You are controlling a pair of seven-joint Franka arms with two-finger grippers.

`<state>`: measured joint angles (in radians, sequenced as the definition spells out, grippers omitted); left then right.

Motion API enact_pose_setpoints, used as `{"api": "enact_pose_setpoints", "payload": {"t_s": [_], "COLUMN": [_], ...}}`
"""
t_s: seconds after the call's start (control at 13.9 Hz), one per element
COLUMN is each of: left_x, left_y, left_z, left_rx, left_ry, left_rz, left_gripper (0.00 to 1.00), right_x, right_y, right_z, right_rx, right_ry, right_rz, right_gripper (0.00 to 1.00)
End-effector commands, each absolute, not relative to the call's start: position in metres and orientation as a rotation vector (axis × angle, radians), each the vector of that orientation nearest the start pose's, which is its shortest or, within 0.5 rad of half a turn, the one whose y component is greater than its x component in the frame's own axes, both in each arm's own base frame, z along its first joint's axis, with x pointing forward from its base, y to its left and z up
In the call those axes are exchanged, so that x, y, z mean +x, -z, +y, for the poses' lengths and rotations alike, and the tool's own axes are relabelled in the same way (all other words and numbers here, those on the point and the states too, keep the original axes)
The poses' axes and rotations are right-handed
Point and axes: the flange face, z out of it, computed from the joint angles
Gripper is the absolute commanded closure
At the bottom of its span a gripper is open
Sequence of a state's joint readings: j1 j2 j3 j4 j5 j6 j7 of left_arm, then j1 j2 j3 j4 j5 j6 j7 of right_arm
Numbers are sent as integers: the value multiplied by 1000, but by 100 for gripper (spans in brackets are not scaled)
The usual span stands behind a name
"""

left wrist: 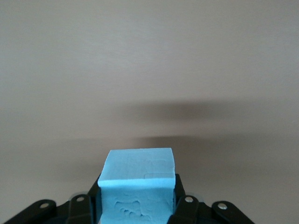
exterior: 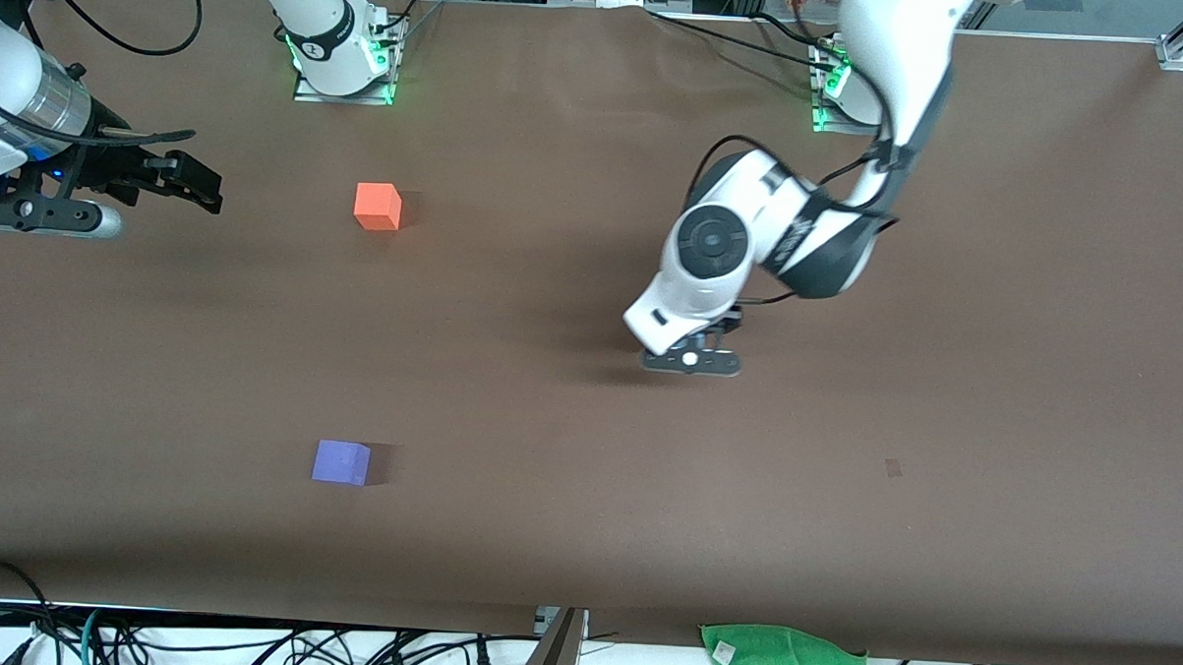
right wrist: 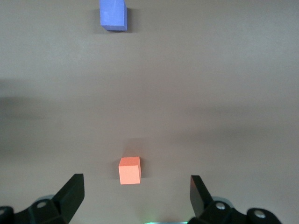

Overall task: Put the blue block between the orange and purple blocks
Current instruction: 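Lift the blue cube with the left gripper and carry it mid-table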

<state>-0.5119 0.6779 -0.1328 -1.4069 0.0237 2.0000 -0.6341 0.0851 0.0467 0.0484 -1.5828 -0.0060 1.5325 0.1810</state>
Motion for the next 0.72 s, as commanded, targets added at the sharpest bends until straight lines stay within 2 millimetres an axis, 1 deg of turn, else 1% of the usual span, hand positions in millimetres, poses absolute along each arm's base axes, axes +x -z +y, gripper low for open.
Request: {"api": "enact_pose_setpoints", "payload": {"t_s": [0.0, 0.07, 0.14, 0.22, 0.29, 0.43, 0.5, 0.57, 0.65], "left_x": [591, 588, 582, 577, 573, 567, 561, 558, 558], "left_y": [-267, -251, -240, -232, -226, -212, -209, -209, -209], "left_z": [-435, -443, -456, -464, -470, -474, -479, -483, -484], "left_rx": [-3193, -3220, -3272, -3304, -3307, -3290, -3286, -3283, -3283], "left_ry": [-153, -180, -196, -199, -189, -199, -204, -200, -200], "left_rz": [-134, -188, -226, -252, -236, -205, -186, -171, -168], "left_gripper": [72, 64, 64, 65, 65, 63, 62, 56, 33], "right_x": [558, 559, 559, 559, 559, 560, 561, 561, 561], "right_y": [-594, -594, -593, -594, -594, -594, -595, -595, -595], "right_z": [73, 73, 72, 71, 70, 68, 69, 69, 69], "right_rx": [-3140, -3140, -3140, -3140, -3140, -3139, -3139, -3138, -3138], "right_ry": [-158, -160, -162, -160, -158, -146, -141, -139, -136], "right_rz": [82, 82, 84, 89, 91, 96, 96, 96, 99], "right_gripper": [0, 0, 0, 0, 0, 0, 0, 0, 0]}}
